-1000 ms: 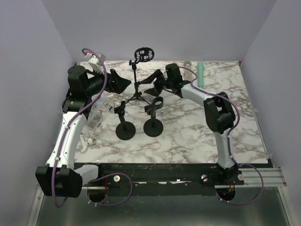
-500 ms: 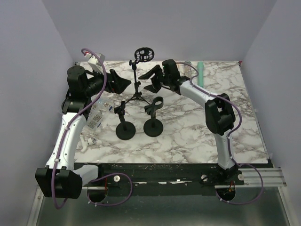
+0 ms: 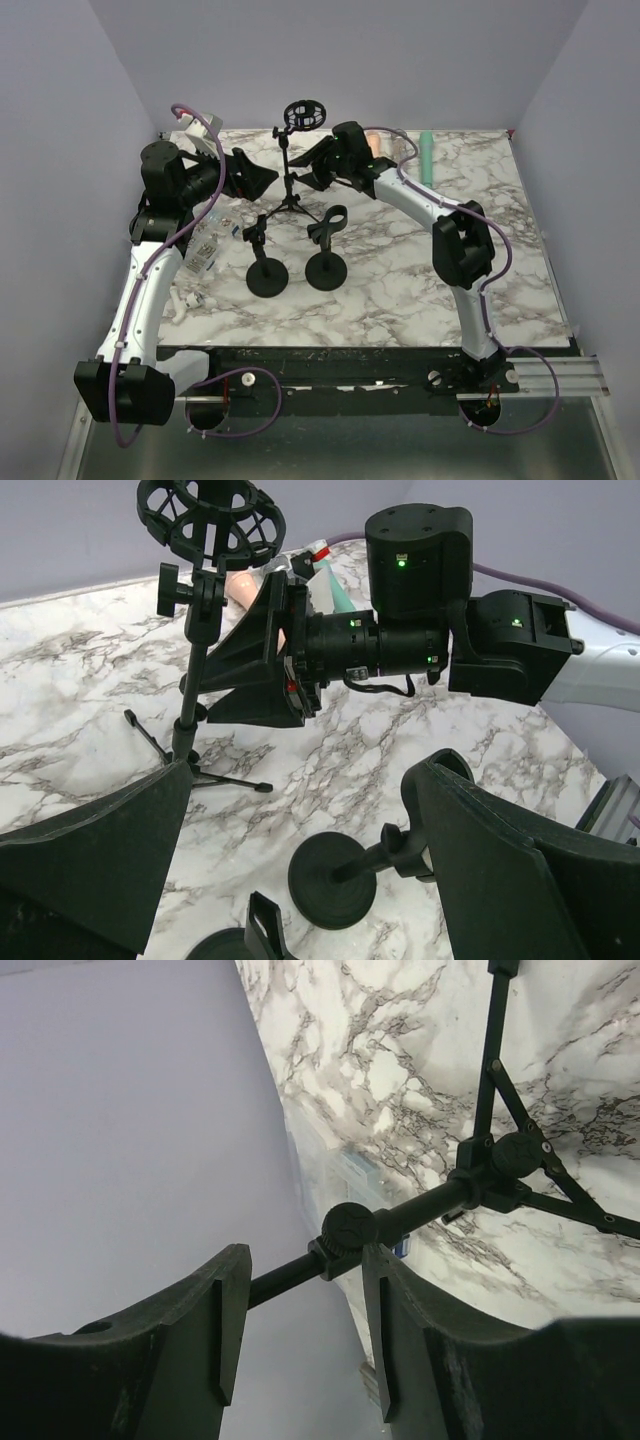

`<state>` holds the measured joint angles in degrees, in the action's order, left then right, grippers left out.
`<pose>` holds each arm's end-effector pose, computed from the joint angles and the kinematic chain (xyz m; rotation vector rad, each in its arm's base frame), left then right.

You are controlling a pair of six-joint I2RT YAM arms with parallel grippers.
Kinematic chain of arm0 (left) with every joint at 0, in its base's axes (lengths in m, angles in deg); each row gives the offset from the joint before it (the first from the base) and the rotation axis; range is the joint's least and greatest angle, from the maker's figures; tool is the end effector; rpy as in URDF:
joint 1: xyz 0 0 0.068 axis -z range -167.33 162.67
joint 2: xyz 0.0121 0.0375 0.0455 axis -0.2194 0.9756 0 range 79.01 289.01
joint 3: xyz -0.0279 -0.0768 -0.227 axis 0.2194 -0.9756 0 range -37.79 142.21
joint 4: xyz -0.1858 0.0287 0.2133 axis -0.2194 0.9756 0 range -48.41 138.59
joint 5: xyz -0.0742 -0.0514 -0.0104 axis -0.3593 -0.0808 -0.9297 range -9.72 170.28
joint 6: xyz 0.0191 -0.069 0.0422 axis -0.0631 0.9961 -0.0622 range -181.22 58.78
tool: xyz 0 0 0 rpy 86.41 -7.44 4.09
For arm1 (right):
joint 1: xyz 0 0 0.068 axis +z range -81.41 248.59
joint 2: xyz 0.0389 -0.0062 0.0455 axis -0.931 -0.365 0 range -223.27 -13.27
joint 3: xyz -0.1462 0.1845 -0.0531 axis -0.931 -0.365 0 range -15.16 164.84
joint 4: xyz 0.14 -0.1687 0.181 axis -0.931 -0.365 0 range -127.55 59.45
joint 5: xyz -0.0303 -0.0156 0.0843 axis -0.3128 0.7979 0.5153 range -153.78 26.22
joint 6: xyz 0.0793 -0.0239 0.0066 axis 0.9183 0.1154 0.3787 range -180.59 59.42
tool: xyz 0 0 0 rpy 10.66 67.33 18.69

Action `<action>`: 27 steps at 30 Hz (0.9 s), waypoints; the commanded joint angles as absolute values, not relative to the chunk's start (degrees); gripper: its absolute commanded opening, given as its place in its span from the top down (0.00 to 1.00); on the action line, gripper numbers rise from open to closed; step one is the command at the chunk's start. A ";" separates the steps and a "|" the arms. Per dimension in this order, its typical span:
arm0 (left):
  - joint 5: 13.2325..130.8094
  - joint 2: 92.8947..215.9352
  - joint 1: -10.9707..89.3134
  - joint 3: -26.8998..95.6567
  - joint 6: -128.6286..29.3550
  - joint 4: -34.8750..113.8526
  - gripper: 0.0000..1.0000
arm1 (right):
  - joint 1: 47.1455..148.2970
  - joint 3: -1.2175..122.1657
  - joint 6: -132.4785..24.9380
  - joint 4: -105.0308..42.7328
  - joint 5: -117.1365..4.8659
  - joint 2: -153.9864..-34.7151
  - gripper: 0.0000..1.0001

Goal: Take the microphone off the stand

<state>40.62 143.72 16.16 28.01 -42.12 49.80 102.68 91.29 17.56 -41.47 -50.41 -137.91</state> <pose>0.3148 -0.0655 0.3716 0.2985 1.7181 -0.8750 0.4480 0.3235 0.2065 0.7460 2.2839 1.3261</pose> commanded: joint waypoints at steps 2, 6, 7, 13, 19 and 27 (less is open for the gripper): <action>40.35 142.21 16.13 27.38 -42.06 48.38 0.02 | 103.77 92.99 17.31 -44.87 -54.23 -140.66 0.48; 40.34 142.08 16.12 27.42 -41.97 48.34 0.02 | 104.28 92.77 16.78 -45.44 -55.24 -141.06 0.48; 40.36 141.95 16.10 27.42 -41.97 48.32 0.02 | 104.28 92.64 16.79 -45.45 -55.55 -141.15 0.48; 40.55 141.60 16.17 27.25 -42.06 48.19 0.02 | 104.28 92.51 17.33 -44.88 -56.12 -141.85 0.51; 40.55 141.51 16.12 27.25 -41.97 48.23 0.02 | 104.28 92.47 17.29 -45.27 -57.89 -141.82 0.65; 40.82 141.65 16.12 27.16 -42.05 48.14 0.02 | 104.28 92.73 16.87 -45.59 -58.85 -142.64 0.82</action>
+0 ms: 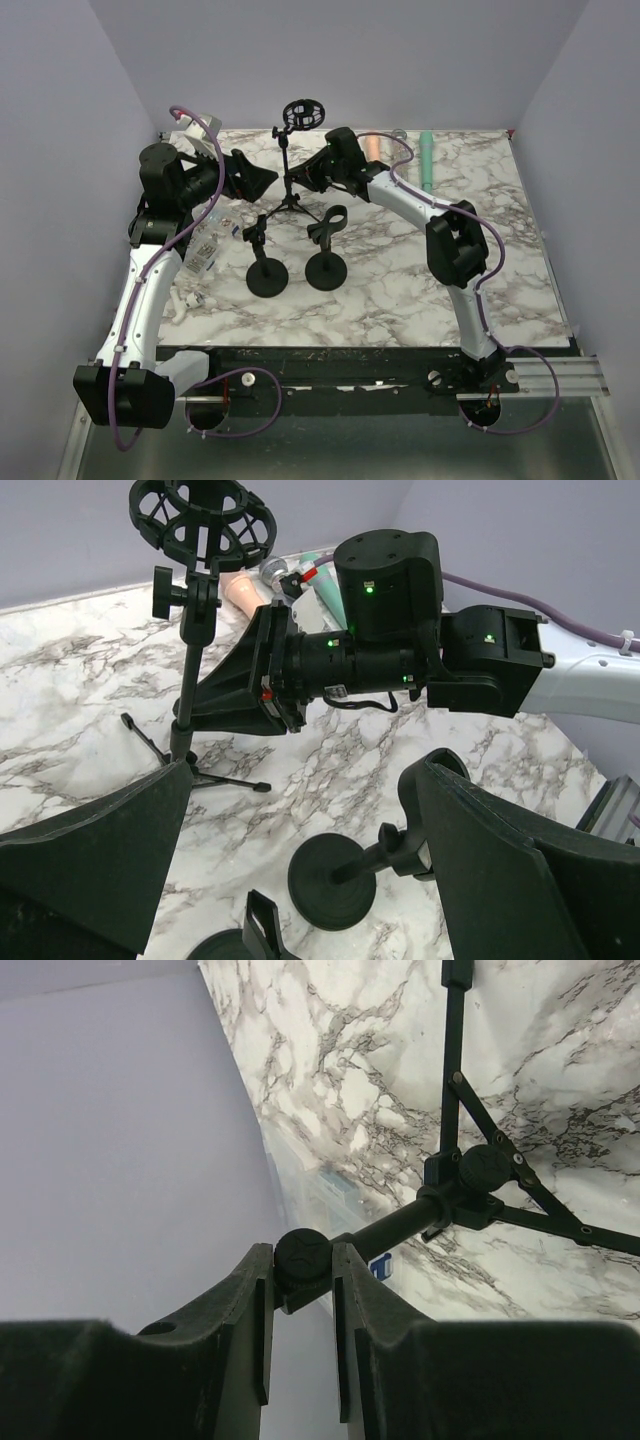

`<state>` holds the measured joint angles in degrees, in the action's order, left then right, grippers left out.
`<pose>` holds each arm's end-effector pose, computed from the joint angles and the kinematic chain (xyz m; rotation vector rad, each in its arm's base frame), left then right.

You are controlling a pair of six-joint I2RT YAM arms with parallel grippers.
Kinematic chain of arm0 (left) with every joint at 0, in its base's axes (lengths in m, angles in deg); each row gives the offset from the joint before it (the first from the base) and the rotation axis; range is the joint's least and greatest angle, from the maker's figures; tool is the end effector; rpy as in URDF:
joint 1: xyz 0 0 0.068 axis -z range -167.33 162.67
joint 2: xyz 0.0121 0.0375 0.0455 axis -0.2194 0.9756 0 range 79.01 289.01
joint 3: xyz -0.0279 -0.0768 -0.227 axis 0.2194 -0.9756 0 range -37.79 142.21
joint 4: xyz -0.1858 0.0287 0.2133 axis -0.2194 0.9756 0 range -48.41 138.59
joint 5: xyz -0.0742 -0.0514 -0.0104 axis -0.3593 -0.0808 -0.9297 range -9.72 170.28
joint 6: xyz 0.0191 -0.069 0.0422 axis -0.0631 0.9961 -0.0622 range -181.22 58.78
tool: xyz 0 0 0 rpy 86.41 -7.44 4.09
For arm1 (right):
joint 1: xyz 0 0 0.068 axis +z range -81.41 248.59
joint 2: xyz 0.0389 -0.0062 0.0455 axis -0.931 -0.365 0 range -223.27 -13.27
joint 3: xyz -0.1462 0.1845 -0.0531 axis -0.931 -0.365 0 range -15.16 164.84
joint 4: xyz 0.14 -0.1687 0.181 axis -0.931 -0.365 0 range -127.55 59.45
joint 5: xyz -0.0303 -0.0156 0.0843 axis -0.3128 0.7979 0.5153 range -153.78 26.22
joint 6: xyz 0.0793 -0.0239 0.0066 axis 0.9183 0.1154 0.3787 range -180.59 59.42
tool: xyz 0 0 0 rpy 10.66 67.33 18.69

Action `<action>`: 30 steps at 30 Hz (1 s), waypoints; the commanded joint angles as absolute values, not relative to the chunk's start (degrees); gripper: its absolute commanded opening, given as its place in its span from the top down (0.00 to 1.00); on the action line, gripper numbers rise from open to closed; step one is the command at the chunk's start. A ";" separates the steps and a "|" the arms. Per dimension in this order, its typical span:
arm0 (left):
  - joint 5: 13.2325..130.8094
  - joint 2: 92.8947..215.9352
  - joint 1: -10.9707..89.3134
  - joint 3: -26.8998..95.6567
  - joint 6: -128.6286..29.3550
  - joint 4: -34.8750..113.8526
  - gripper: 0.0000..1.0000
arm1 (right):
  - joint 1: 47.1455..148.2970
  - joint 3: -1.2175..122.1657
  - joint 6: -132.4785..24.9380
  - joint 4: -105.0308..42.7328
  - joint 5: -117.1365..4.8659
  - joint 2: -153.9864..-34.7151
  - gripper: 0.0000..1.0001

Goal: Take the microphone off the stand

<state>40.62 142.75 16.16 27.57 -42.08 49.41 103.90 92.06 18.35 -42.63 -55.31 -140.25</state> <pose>0.3109 -0.0653 0.3744 0.3035 1.7030 -0.8717 0.4480 0.3305 0.1869 0.8083 2.2881 1.2298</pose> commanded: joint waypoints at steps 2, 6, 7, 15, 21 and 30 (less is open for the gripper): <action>40.88 141.72 16.10 27.06 -41.97 48.10 0.02 | 104.28 91.52 16.62 -44.51 -58.78 -142.26 0.87; 40.99 141.94 16.10 26.92 -41.89 48.01 0.02 | 104.19 85.71 16.61 -37.00 -57.20 -140.94 0.99; 40.99 141.98 16.14 26.87 -41.84 47.95 0.02 | 104.06 83.54 17.10 -33.13 -56.12 -140.62 0.99; 40.73 143.51 16.12 26.45 -40.79 47.15 0.02 | 103.30 62.93 23.44 12.94 -47.19 -141.24 0.99; 40.62 143.78 16.12 26.02 -40.38 46.51 0.02 | 102.54 60.35 27.05 32.51 -42.96 -146.06 0.99; 40.46 144.20 16.15 26.01 -40.15 46.40 0.02 | 101.26 61.69 15.80 7.44 -43.06 -137.42 0.42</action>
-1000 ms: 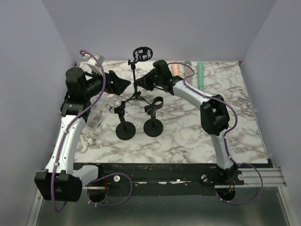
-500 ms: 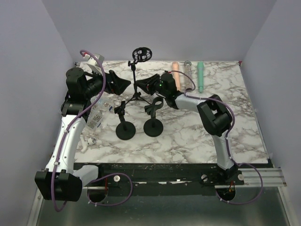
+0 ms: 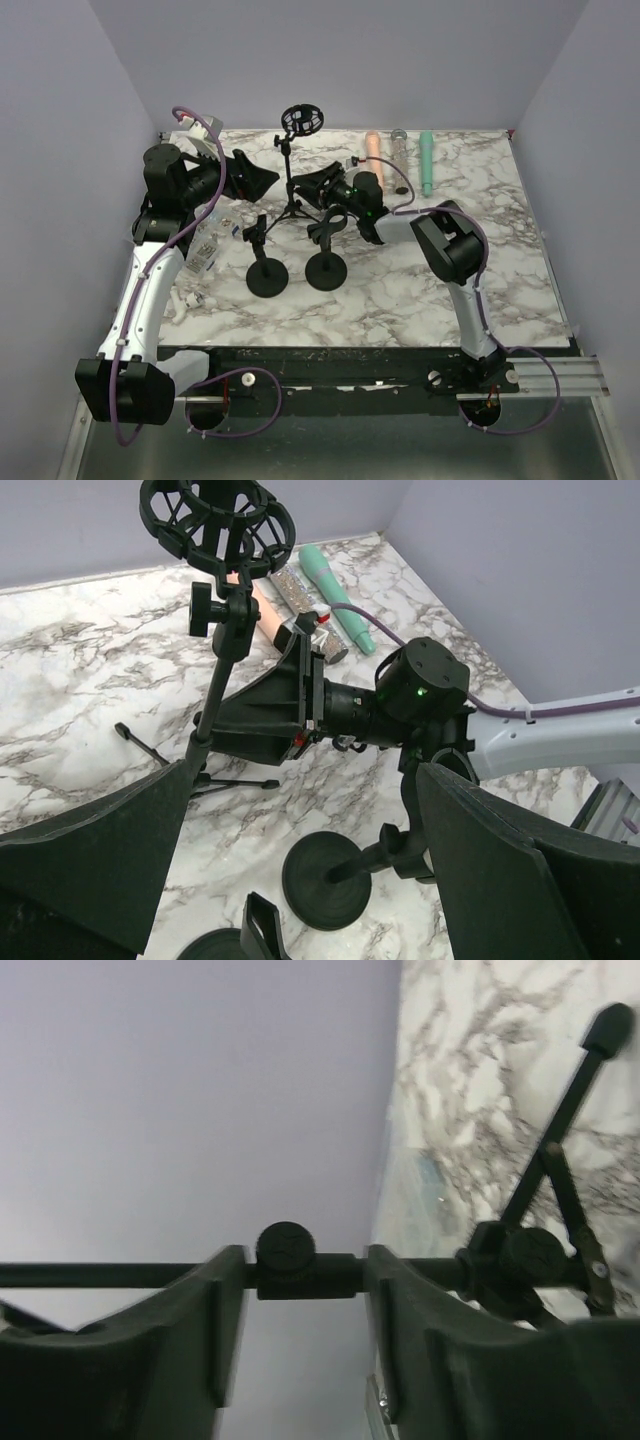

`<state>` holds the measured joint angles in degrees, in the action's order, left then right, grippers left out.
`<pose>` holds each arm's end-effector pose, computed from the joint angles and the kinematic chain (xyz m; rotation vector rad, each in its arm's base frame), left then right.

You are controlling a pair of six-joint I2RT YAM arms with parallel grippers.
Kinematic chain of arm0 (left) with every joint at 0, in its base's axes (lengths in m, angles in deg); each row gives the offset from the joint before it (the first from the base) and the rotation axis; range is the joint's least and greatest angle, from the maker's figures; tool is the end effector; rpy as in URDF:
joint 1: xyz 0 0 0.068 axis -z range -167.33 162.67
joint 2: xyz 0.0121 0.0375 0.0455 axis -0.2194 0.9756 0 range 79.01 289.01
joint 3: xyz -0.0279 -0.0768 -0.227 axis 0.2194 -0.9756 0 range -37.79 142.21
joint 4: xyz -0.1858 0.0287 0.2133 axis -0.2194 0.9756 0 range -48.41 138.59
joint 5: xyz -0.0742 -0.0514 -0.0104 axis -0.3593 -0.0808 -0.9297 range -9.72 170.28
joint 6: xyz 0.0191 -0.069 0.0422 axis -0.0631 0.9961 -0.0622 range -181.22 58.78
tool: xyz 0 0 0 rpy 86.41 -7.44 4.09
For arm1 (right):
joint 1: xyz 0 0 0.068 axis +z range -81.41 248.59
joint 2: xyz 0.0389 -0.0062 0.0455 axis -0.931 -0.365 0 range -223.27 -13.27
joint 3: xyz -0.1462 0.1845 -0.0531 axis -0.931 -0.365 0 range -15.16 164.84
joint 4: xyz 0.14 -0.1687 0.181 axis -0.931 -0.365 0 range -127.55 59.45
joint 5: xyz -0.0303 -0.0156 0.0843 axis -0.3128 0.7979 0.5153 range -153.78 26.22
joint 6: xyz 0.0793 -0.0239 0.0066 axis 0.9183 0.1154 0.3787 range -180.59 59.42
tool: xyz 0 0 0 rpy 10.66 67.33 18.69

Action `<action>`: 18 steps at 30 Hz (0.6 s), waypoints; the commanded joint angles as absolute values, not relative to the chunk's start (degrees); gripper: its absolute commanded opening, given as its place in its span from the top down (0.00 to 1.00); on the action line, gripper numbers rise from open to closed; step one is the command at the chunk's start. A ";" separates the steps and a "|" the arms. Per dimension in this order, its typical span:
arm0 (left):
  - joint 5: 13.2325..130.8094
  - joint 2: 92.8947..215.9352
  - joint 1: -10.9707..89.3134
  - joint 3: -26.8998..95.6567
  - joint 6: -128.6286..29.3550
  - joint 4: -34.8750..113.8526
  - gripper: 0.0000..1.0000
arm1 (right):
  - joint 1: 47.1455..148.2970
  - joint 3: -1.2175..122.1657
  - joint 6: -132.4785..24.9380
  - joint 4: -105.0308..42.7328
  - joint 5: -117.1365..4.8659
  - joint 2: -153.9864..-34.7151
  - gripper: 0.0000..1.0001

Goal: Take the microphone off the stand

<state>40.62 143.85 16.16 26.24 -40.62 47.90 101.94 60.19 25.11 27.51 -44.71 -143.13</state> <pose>0.3172 -0.0657 0.3629 0.2765 1.7254 -0.8940 0.4178 0.3034 0.1156 0.5119 1.7799 1.8270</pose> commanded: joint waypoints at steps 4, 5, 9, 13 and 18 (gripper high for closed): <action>40.04 144.14 16.15 26.02 -39.88 46.25 0.02 | 101.28 69.74 8.65 -17.54 -48.42 -133.44 0.09; 39.90 144.06 16.12 26.02 -39.82 46.26 0.02 | 101.28 71.80 8.05 -21.62 -49.52 -133.03 0.02; 39.76 143.90 16.13 26.02 -39.60 46.04 0.02 | 101.27 78.75 7.24 -34.52 -53.11 -133.43 0.00; 39.83 143.83 16.10 25.93 -39.60 45.99 0.02 | 101.74 89.07 10.59 -49.23 -57.71 -137.01 0.00; 39.69 143.78 16.10 25.93 -39.51 45.91 0.02 | 103.41 103.57 9.77 -63.49 -62.46 -143.28 0.06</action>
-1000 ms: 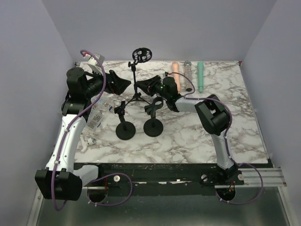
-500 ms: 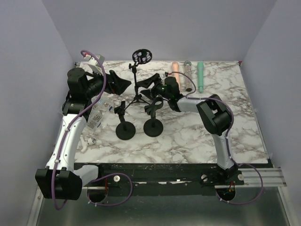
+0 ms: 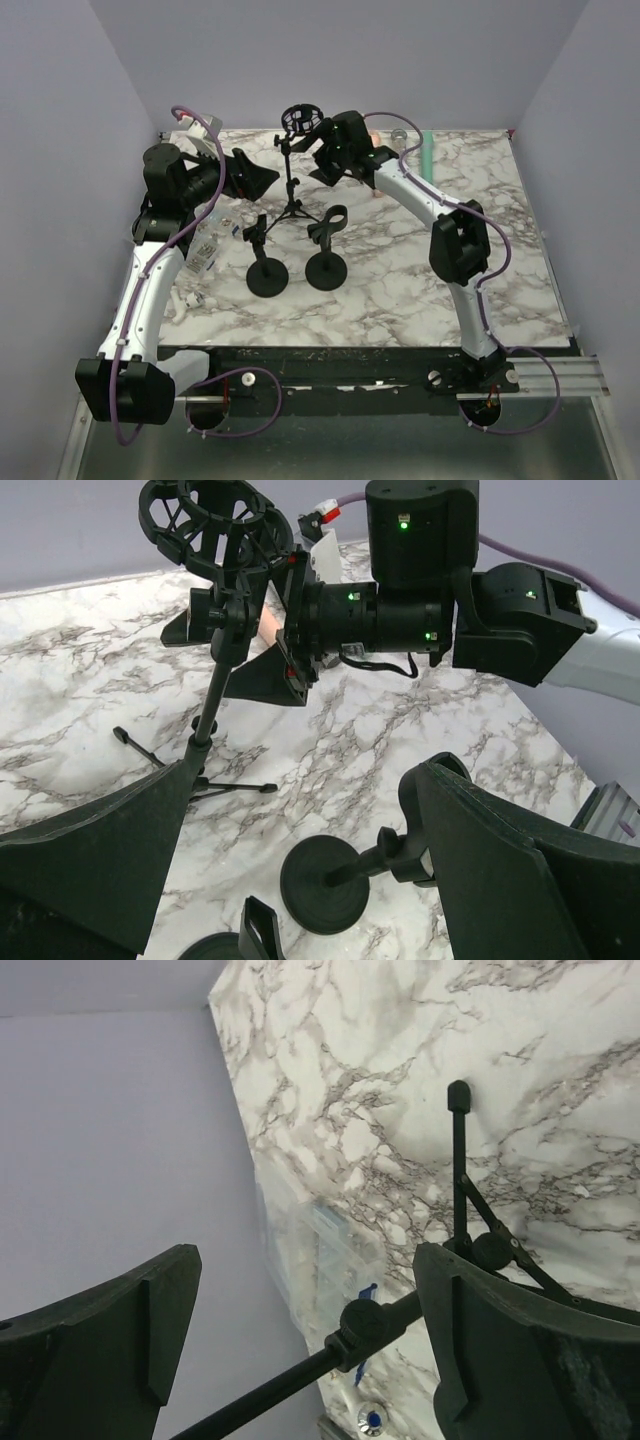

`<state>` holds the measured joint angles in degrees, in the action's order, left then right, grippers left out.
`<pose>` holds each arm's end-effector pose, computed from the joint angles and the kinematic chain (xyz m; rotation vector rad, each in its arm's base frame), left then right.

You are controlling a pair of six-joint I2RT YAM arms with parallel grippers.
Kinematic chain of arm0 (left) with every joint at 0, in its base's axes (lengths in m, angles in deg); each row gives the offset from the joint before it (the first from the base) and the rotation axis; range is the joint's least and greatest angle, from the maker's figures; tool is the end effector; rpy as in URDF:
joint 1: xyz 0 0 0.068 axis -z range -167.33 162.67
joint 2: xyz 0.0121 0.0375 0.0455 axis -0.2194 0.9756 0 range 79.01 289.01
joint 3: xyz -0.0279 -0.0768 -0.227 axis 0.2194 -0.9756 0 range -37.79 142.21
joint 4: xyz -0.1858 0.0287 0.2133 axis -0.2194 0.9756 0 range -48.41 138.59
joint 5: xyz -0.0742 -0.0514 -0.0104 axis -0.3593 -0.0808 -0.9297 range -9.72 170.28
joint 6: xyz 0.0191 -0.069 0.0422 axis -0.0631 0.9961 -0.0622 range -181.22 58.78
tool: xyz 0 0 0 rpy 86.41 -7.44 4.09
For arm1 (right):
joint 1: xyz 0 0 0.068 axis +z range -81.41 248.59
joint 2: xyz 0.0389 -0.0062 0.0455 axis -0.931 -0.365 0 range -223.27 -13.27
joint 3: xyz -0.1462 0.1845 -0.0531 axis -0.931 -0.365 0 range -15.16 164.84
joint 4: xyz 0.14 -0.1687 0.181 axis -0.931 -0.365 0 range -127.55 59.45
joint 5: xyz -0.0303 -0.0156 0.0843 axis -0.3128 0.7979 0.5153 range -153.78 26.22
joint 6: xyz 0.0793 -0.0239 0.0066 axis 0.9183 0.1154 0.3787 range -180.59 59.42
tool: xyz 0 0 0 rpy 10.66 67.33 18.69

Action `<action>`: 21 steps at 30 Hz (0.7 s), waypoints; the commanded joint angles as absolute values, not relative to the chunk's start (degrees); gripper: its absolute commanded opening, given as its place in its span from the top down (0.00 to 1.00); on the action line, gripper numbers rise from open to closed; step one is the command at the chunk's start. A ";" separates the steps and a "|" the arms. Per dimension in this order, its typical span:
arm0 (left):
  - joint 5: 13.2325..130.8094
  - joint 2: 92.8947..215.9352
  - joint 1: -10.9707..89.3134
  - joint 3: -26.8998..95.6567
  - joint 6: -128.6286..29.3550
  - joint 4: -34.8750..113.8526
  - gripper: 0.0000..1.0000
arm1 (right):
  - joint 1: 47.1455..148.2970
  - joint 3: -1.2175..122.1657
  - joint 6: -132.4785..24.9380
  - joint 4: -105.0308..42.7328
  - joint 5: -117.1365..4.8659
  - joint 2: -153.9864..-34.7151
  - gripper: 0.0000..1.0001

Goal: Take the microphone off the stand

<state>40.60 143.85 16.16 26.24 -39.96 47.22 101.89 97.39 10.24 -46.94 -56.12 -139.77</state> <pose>0.3174 -0.0657 0.3644 0.2715 1.7173 -0.9001 0.4621 0.3152 0.2191 0.6692 2.2494 1.1569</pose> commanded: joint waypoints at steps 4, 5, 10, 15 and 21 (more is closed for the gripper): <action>39.76 143.70 16.18 25.93 -39.60 45.99 0.02 | 104.40 101.86 11.78 -62.79 -65.42 -142.36 0.20; 39.83 143.61 16.17 25.97 -39.67 46.05 0.02 | 104.61 102.50 11.84 -63.41 -65.77 -142.77 0.20; 39.59 143.45 16.10 26.10 -39.52 46.00 0.02 | 105.46 102.35 12.28 -63.29 -64.13 -143.62 0.27; 39.72 143.16 16.13 26.04 -39.60 46.06 0.02 | 106.25 100.55 12.86 -61.67 -64.14 -142.91 0.38; 39.83 142.82 16.10 26.02 -39.60 46.01 0.02 | 106.85 99.07 13.48 -61.55 -65.66 -142.21 0.52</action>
<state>40.60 143.85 16.16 26.24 -39.94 47.18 106.02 101.28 13.08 -59.57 -62.67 -142.50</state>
